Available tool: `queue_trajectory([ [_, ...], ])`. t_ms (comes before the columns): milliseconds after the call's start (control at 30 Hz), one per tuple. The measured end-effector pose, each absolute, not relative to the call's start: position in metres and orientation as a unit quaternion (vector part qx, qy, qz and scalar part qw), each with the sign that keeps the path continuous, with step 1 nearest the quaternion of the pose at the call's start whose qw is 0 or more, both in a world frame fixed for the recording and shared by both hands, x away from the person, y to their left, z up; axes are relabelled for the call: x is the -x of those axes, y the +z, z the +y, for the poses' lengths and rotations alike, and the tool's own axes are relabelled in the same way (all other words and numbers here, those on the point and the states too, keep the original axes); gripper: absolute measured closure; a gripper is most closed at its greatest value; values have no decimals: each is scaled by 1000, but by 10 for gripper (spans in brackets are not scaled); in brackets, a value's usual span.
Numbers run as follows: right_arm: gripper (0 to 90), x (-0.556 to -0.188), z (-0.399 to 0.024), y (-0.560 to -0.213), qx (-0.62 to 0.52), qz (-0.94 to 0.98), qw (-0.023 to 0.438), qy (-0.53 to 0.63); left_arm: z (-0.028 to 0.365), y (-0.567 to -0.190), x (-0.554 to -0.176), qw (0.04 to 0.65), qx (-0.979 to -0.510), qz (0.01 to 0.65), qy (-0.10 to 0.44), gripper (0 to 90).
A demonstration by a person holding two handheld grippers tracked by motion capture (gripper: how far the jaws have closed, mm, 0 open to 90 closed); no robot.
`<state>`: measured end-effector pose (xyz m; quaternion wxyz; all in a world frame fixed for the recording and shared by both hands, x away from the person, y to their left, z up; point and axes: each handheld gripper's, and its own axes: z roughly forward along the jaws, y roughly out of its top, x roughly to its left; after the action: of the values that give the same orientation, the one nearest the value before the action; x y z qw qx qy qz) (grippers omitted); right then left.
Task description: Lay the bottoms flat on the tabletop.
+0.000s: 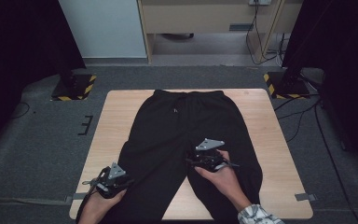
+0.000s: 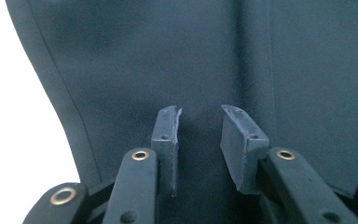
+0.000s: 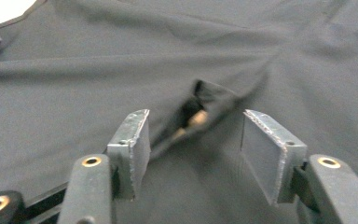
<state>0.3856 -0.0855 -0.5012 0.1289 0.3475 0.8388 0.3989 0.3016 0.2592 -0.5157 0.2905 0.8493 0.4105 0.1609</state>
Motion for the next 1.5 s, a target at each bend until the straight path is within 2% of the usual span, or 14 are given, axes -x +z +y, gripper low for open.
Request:
queue_trajectory([
  [100, 400, -386, -77, -509, -346, 848, 130, 379, 254, -514, -302, 278, -851, 401, 194, 548],
  [167, 402, -382, -87, -505, -343, 849, 143, 376, 250, -511, -302, 288, -848, 396, 204, 522],
  [333, 402, -376, -126, -505, -365, 839, 159, 371, 237, -507, -301, 301, -846, 383, 217, 507],
  [367, 401, -373, -146, -511, -380, 836, 162, 362, 229, -507, -303, 303, -850, 377, 209, 504],
  [500, 398, -366, -166, -525, -406, 831, 159, 345, 217, -515, -311, 298, -859, 370, 188, 488],
  [833, 394, -356, -165, -532, -410, 822, 172, 357, 204, -521, -308, 324, -856, 375, 148, 499],
  [900, 394, -349, -160, -533, -409, 820, 172, 361, 194, -522, -303, 330, -859, 365, 144, 462],
  [1000, 393, -346, -157, -533, -404, 822, 172, 363, 189, -523, -302, 333, -863, 354, 140, 461],
  [1067, 389, -346, -155, -533, -401, 824, 169, 362, 186, -522, -301, 329, -866, 350, 137, 420],
  [1133, 366, -347, -155, -532, -398, 828, 164, 359, 186, -519, -302, 318, -872, 341, 150, 369],
  [1167, 358, -347, -157, -529, -399, 828, 160, 361, 191, -512, -304, 327, -863, 341, 180, 360],
  [1233, 349, -346, -162, -526, -396, 825, 166, 367, 201, -509, -311, 336, -848, 363, 191, 330],
  [1367, 331, -343, -164, -531, -392, 834, 163, 353, 205, -521, -318, 315, -852, 382, 171, 326],
  [1500, 321, -340, -160, -533, -389, 831, 164, 361, 196, -525, -314, 330, -855, 372, 150, 328],
])
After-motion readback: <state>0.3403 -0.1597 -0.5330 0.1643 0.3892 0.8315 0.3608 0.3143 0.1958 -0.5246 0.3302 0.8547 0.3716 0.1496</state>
